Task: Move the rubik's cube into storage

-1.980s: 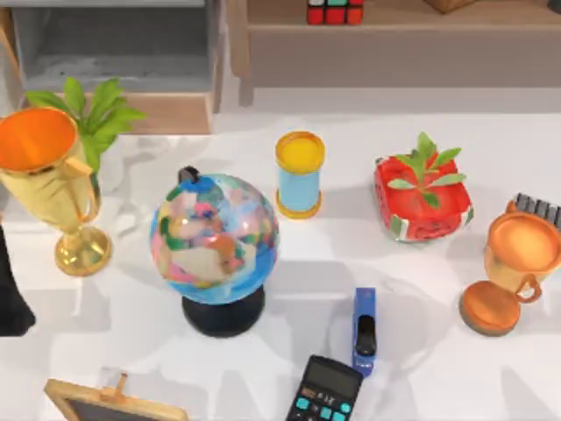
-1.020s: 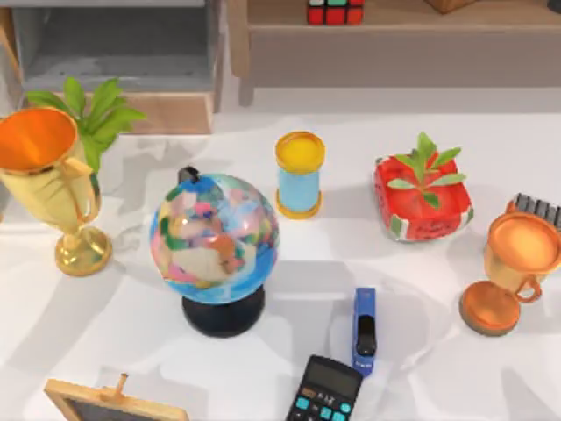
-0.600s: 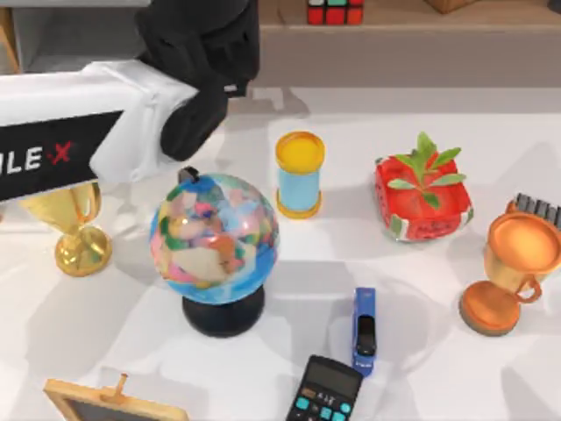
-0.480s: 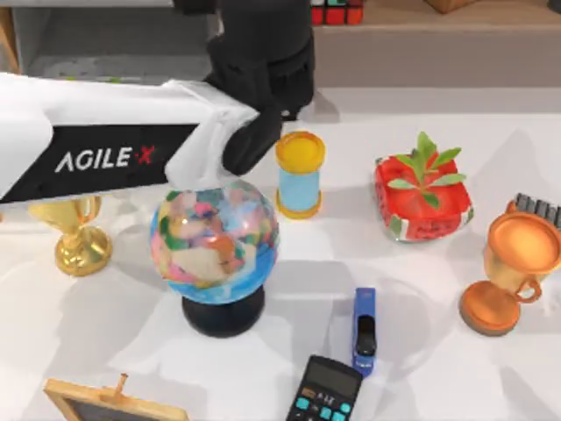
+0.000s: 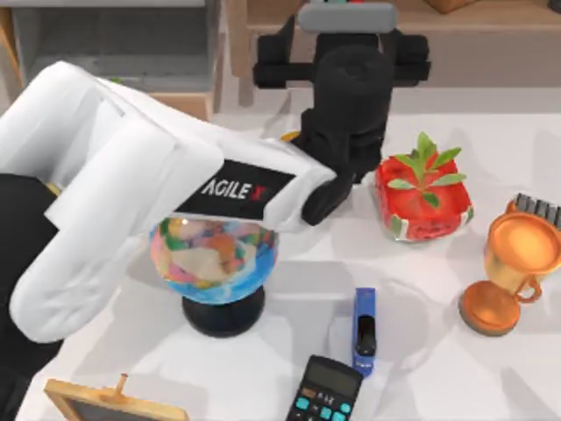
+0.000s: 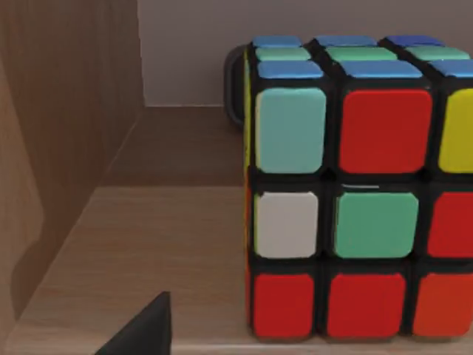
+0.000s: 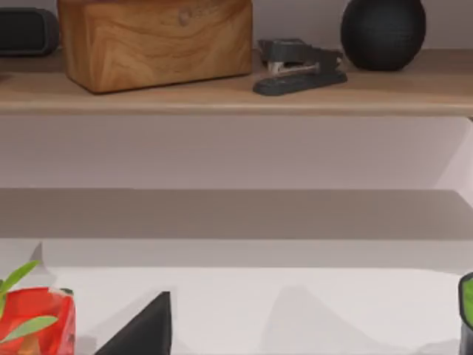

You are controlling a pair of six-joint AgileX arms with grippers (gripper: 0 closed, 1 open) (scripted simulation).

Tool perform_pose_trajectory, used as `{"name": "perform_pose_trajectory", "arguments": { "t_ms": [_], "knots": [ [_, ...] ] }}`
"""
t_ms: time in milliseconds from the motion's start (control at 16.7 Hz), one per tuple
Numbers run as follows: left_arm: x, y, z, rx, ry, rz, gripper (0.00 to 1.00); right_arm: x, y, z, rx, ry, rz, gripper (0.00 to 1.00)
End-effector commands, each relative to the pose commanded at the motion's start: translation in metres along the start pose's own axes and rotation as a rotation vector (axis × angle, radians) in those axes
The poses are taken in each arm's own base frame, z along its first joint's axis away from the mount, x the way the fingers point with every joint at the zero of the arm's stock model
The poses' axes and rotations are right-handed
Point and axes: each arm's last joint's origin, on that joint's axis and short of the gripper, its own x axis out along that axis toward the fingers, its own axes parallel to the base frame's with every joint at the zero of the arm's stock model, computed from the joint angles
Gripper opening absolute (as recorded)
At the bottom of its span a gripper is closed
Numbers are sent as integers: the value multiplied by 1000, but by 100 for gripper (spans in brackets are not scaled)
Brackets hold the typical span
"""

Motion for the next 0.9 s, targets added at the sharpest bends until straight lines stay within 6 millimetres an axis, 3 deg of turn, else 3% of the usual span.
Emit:
{"name": "perform_pose_trajectory", "arguments": {
  "t_ms": [480,900],
  "knots": [
    [6,-6,6,-1,-1,-2,100,0,0,0,0,0,0,100],
    [44,-7,6,-2,-2,-1,100,0,0,0,0,0,0,100]
  ]
}}
